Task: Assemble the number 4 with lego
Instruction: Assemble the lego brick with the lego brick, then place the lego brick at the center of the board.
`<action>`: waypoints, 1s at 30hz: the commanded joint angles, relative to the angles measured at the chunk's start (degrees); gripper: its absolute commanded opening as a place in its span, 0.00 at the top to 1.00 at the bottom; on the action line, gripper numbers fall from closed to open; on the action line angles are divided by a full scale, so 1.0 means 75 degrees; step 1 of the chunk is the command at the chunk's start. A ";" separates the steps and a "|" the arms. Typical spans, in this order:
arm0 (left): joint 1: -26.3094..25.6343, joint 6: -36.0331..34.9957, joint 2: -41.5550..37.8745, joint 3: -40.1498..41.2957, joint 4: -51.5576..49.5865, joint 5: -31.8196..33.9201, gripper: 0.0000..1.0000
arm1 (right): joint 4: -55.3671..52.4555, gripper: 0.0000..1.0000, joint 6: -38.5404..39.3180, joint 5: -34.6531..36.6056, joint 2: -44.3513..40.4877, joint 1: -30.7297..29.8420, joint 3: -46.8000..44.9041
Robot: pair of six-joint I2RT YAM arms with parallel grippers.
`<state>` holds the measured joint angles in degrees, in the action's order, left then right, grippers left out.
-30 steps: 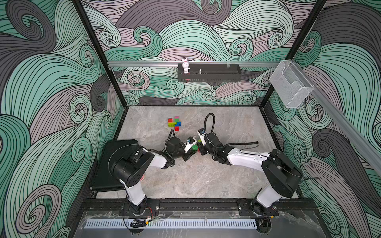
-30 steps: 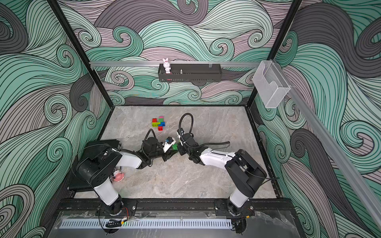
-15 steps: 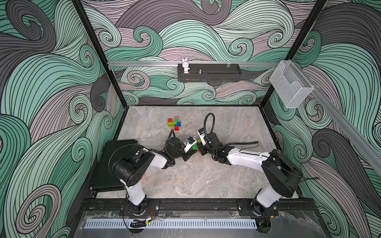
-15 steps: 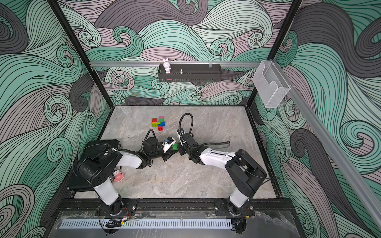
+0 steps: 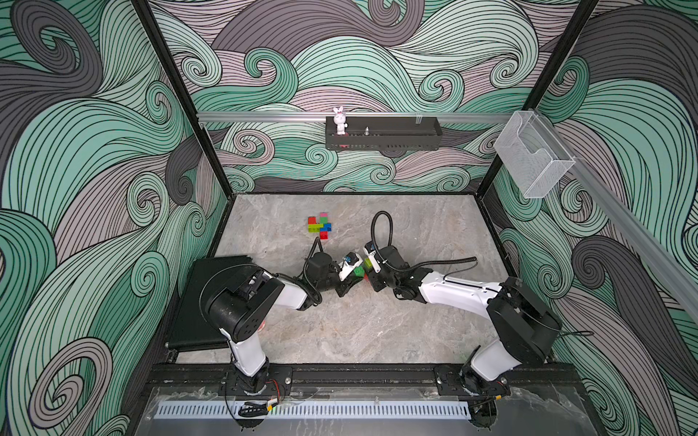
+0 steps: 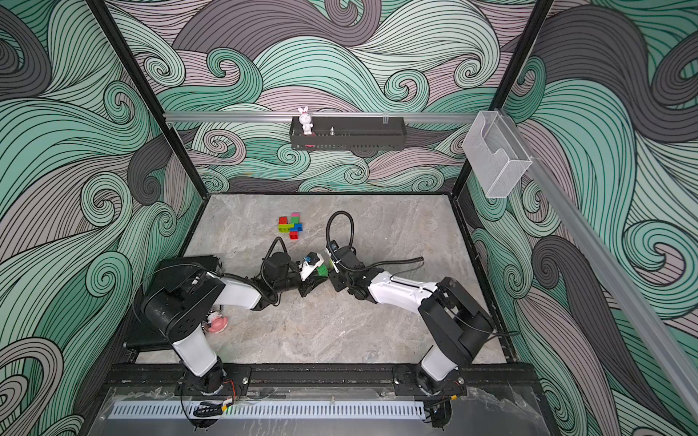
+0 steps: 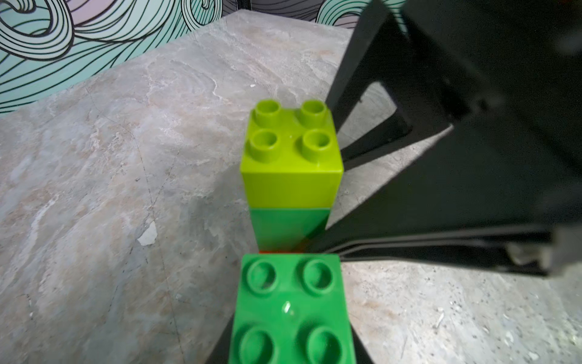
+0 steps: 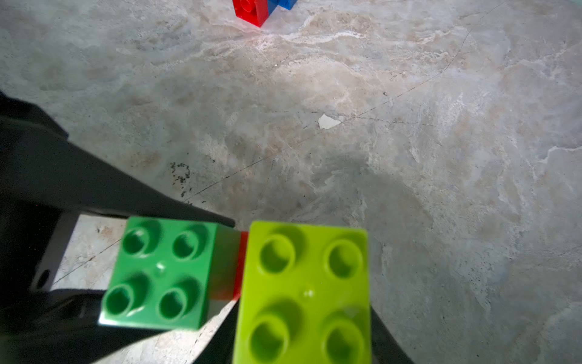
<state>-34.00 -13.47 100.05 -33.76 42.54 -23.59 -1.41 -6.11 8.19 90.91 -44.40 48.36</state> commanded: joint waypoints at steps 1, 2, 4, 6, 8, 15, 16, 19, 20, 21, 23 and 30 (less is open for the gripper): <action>0.0004 -0.0011 -0.0016 -0.0132 -0.0407 0.0017 1.00 | -0.1033 0.46 0.0020 -0.0145 -0.0402 -0.0010 -0.0118; -0.0002 -0.0008 -0.0027 -0.0144 -0.0472 0.0018 1.00 | -0.1062 0.44 0.0049 -0.0171 -0.0483 0.0002 -0.0136; -0.0002 -0.0008 -0.0062 -0.0185 -0.0600 0.0014 1.00 | -0.1152 0.38 0.0159 -0.0281 -0.0775 0.0025 -0.0197; 0.0000 0.0004 -0.0057 -0.0189 -0.0610 0.0014 1.00 | -0.1190 0.32 0.0233 -0.0382 -0.1035 0.0055 -0.0289; -0.0002 0.0012 -0.0064 -0.0211 -0.0648 0.0002 1.00 | -0.1241 0.27 0.0294 -0.0578 -0.1346 0.0116 -0.0383; 0.0004 0.0073 -0.0168 -0.0263 -0.0865 0.0040 1.00 | -0.1059 0.01 0.0221 -0.1074 -0.2943 0.0458 -0.0979; 0.0009 0.0096 -0.0185 -0.0268 -0.0902 0.0040 1.00 | -0.1013 0.01 0.0153 -0.0974 -0.3176 0.0527 -0.1062; 0.0013 0.0125 -0.0204 -0.0395 -0.1138 0.0029 1.00 | -0.0904 0.01 -0.0224 -0.0398 -0.3786 0.0710 -0.1260; 0.0010 0.0137 -0.0202 -0.0437 -0.1223 0.0018 1.00 | -0.0906 0.01 -0.0386 -0.0133 -0.3925 0.0770 -0.1294; 0.0010 0.0148 -0.0201 -0.0465 -0.1286 0.0006 1.00 | -0.0937 0.01 -0.0598 0.0168 -0.4078 0.0868 -0.1337; 0.0011 0.0201 -0.0213 -0.0508 -0.1370 -0.0006 1.00 | -0.1137 0.01 -0.0937 0.0666 -0.4267 0.1087 -0.1348; 0.0032 0.0654 -0.0652 -0.0979 -0.2471 0.0079 1.00 | -0.1162 0.01 -0.1910 0.0842 -0.4902 0.1902 -0.1769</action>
<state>-34.00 -11.25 97.89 -38.37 31.27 -23.44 -9.72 -15.84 11.97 55.77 -31.42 36.77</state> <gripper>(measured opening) 0.336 0.992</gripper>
